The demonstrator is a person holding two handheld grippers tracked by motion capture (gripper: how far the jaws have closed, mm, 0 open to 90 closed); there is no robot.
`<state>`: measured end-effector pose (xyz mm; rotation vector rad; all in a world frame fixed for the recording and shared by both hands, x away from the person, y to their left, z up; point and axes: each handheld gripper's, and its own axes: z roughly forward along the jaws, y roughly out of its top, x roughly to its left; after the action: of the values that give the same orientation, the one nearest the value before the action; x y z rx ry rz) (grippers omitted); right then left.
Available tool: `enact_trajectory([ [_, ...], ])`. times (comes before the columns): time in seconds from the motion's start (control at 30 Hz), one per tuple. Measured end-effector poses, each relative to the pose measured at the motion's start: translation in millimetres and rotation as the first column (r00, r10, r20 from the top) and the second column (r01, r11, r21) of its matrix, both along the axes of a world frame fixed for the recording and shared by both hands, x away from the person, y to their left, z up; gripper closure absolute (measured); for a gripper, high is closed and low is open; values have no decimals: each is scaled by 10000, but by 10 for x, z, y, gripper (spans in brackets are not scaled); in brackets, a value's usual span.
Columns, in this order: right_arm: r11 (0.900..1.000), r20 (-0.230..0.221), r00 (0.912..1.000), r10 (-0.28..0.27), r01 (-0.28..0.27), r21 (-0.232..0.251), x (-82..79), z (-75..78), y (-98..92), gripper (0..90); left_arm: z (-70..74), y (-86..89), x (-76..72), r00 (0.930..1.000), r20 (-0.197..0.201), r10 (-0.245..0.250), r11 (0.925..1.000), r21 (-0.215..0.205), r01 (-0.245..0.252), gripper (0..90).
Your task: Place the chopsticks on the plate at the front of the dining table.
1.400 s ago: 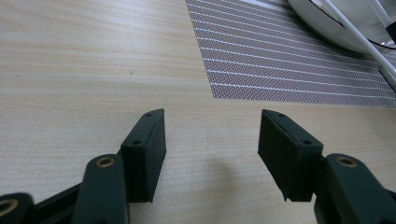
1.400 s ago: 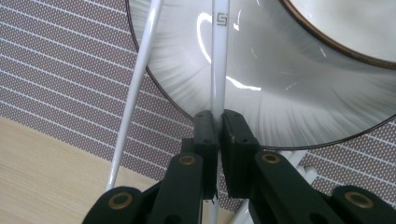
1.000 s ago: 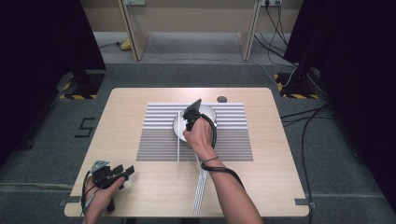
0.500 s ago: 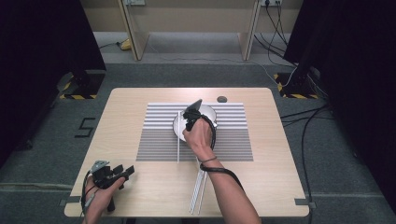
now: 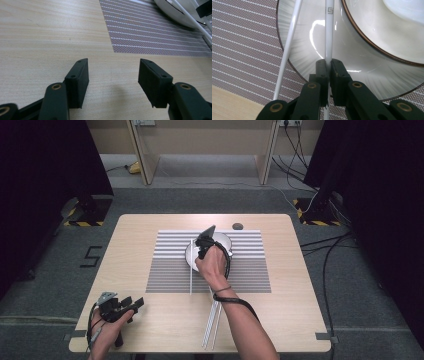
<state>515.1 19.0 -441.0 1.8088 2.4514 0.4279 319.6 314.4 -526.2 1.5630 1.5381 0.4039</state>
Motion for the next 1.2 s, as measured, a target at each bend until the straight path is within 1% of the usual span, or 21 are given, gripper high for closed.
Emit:
enact_trajectory([
  [0.13, 10000, 131, 9999, -64, 63, 42, 1, 0, 13, 856, 0, -1, 0, 10000, -1, -1, 10000, 6, 1, 412],
  [0.23, 9999, 382, 9992, -115, 112, 89, -1, -2, 27, 856, 0, -1, 0, 10000, 0, -1, 10000, 4, 1, 412],
  [0.37, 9998, 562, 9983, -174, 166, 144, -5, -10, 40, 854, 0, -1, 0, 10000, 0, -2, 10000, 2, 2, 412],
  [0.63, 9994, 1058, 9939, -327, 312, 164, -27, -49, 67, 852, 0, -2, -1, 10000, -1, -20, 10000, 14, 20, 412],
  [0.87, 9991, 1280, 9910, -396, 371, 214, -25, -126, 71, 851, 0, -1, -1, 10000, -1, -16, 10000, -1, 16, 412],
  [1.2, 9978, 1612, 9853, -565, 501, 437, 15, -129, 95, 851, 0, 0, -1, 10000, -2, -17, 10000, -7, 17, 412],
])
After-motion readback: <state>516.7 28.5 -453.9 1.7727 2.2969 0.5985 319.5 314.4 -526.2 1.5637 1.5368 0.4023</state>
